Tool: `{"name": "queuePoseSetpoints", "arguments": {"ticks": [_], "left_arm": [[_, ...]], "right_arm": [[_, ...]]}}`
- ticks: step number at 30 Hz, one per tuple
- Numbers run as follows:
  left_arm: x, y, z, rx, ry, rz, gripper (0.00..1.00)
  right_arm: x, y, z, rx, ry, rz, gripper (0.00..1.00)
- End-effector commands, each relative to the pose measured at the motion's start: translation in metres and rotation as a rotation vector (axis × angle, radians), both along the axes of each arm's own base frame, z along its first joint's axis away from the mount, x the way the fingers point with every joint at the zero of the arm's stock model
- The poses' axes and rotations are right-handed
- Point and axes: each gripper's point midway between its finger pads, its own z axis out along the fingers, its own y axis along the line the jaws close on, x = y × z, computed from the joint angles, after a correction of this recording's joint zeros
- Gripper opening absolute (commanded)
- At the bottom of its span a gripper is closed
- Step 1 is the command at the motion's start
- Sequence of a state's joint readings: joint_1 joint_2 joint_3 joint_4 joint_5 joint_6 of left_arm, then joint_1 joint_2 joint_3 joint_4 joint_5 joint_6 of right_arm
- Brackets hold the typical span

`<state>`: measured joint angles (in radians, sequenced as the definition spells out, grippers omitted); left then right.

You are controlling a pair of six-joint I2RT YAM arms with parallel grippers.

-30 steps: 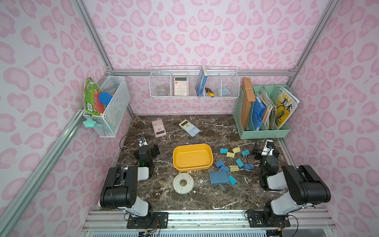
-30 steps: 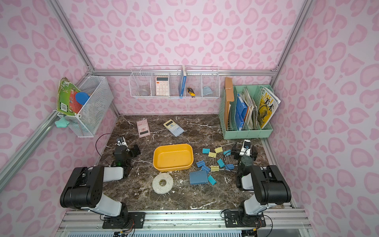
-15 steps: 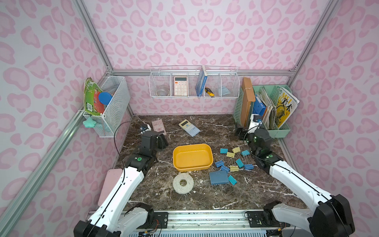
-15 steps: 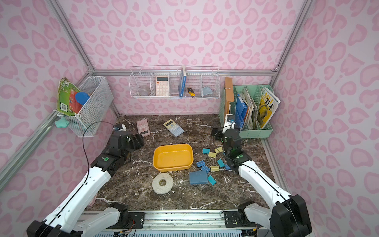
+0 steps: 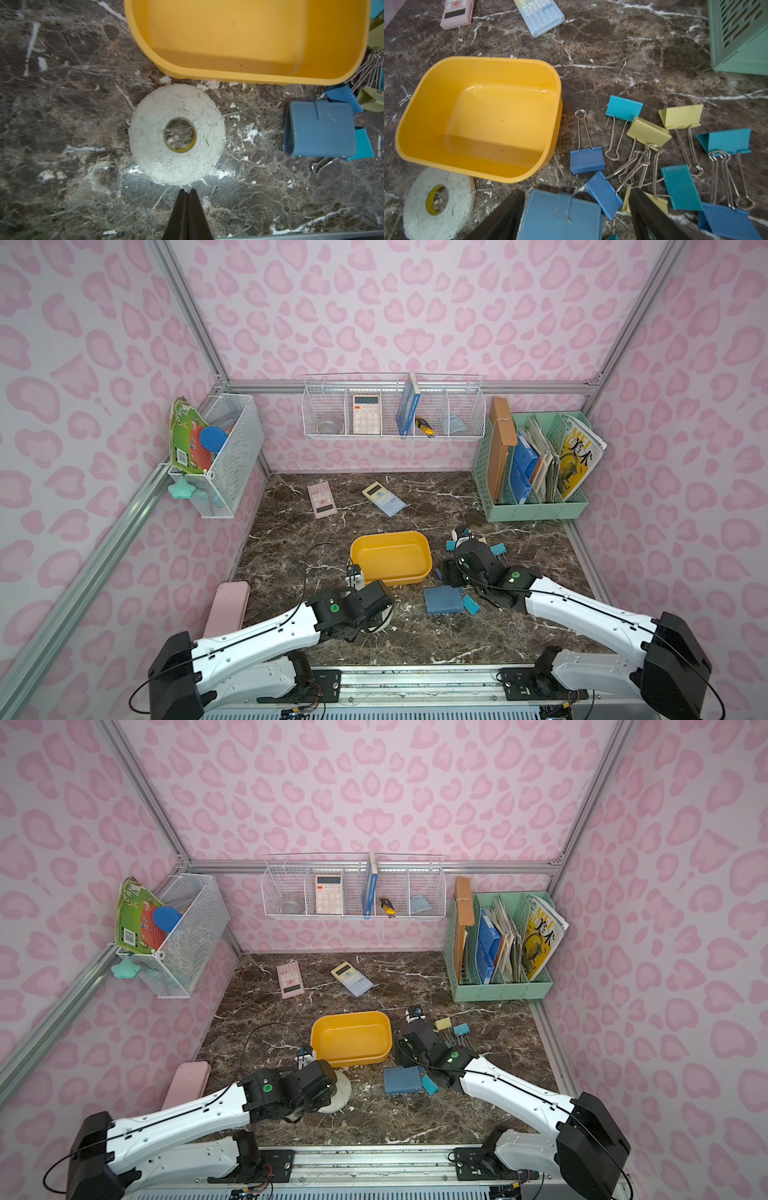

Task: Put the binder clips in the storage box
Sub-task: Move the distractor to the center of the board.

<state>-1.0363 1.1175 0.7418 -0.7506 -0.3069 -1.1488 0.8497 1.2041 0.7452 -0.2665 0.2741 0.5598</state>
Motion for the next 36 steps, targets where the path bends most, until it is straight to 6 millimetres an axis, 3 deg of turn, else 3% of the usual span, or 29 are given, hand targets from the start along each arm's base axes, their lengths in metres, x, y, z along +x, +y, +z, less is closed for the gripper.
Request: {"name": "queuePoseSetpoints", "arguments": {"ticks": [1,6,10,14,19,28,36], "left_arm": [[0.019,-0.014,-0.003,0.035,-0.041,0.048,0.00],[0.032,-0.027,-0.024,0.179,-0.004,-0.002,0.00],[0.033,-0.017,-0.047,0.245,0.029,0.024,0.00],[0.034,-0.011,-0.060,0.246,0.034,0.039,0.00],[0.036,-0.008,-0.073,0.233,0.053,0.043,0.00],[0.023,0.039,-0.099,0.263,0.123,0.171,0.00],[0.010,0.082,-0.105,0.288,0.151,0.291,0.00]], "right_arm": [[-0.003,0.000,-0.001,0.031,0.011,-0.011,0.78],[-0.005,0.002,-0.010,-0.016,0.020,0.003,0.80],[-0.009,0.009,-0.018,-0.021,0.046,0.029,0.87],[-0.016,0.010,-0.027,-0.033,0.067,0.040,1.00],[-0.017,0.007,-0.032,-0.051,0.075,0.035,1.00],[-0.029,-0.005,-0.042,-0.072,0.132,0.017,1.00],[-0.067,-0.008,-0.066,-0.060,0.264,0.050,1.00]]}}
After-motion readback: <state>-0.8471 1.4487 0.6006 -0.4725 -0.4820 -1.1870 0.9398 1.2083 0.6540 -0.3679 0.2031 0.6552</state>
